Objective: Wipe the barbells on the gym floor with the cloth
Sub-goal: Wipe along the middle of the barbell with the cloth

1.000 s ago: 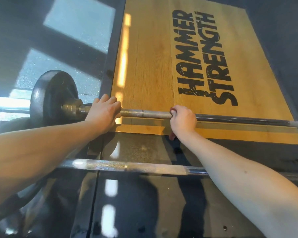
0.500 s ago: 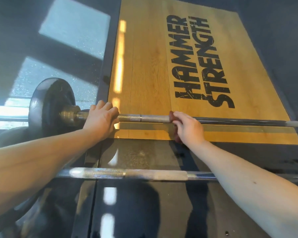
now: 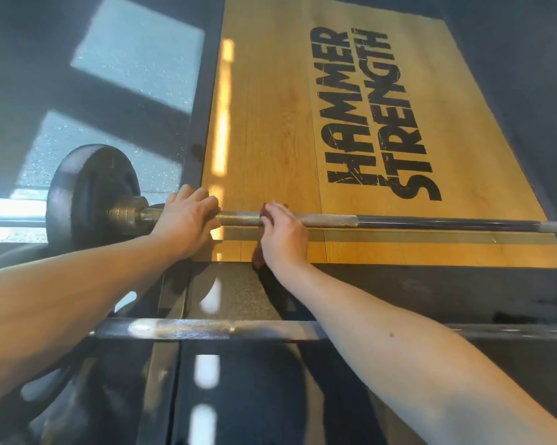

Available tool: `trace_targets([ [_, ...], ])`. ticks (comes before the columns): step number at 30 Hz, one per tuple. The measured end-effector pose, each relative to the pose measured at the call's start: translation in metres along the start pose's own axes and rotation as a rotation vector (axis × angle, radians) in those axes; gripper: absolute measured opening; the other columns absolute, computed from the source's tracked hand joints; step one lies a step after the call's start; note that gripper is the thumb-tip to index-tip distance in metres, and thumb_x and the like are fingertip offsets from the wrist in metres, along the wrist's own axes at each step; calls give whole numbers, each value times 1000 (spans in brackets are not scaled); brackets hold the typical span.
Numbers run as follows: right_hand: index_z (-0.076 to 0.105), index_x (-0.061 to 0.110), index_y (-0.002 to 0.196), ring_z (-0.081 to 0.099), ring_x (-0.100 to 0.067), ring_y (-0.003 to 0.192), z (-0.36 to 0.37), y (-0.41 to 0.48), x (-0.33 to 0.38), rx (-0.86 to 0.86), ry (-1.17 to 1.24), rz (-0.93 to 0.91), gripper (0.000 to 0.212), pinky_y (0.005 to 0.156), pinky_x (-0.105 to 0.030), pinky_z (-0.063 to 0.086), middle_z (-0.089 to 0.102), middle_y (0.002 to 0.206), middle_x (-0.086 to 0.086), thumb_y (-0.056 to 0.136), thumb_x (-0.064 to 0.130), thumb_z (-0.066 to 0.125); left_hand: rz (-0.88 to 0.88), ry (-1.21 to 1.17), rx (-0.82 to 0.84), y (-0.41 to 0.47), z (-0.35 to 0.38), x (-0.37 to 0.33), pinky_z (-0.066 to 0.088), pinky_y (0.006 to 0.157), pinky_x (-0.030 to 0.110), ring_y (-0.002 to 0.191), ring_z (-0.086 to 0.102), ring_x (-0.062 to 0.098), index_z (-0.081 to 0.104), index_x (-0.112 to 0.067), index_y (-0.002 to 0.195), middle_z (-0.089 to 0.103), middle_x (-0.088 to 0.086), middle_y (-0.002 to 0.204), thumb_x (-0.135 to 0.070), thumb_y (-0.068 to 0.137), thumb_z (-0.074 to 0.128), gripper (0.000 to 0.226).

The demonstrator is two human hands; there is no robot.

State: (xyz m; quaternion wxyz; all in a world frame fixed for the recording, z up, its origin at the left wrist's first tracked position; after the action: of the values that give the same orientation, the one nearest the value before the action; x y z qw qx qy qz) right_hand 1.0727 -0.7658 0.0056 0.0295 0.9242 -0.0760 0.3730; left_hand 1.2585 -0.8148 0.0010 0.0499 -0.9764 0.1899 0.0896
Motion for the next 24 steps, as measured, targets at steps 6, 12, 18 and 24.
trace_targets([
  [6,68,7,131,57,-18,132,-47,8,-46,152,-89,-179,36,118,-25,34,62,142,-5,96,1,64,2,0,-10,1,-4,-2,39,92,44,106,43,25,62,-23,115,53,1,111,-39,99,56,23],
  [12,65,7,134,55,-20,134,-149,7,-141,-121,-98,179,34,109,-14,33,62,140,-4,100,6,61,9,29,2,0,-2,-2,38,97,45,112,44,25,59,-24,118,53,1,115,-41,101,52,25],
  [18,66,6,132,56,-20,133,-81,9,-84,-159,-10,149,33,113,-25,35,64,138,-7,99,8,62,-14,-1,21,6,0,4,39,101,44,110,47,22,59,-26,121,51,-1,116,-41,101,53,25],
  [24,59,8,140,44,-16,143,-5,14,-7,76,47,-8,40,115,-13,21,51,153,-3,101,7,60,-57,-36,23,25,2,14,37,99,45,107,47,24,61,-27,122,50,-2,112,-44,102,50,28],
])
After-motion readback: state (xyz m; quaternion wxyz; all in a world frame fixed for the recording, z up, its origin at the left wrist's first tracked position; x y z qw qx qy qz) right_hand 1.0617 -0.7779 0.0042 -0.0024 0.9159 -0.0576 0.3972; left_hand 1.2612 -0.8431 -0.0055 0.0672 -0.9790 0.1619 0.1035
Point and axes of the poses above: each hand's wrist, its own y-axis towards the middle knuckle, its own z-axis out of the palm, x = y × z, the point moved 7 cm from there along y, towards the middle knuckle
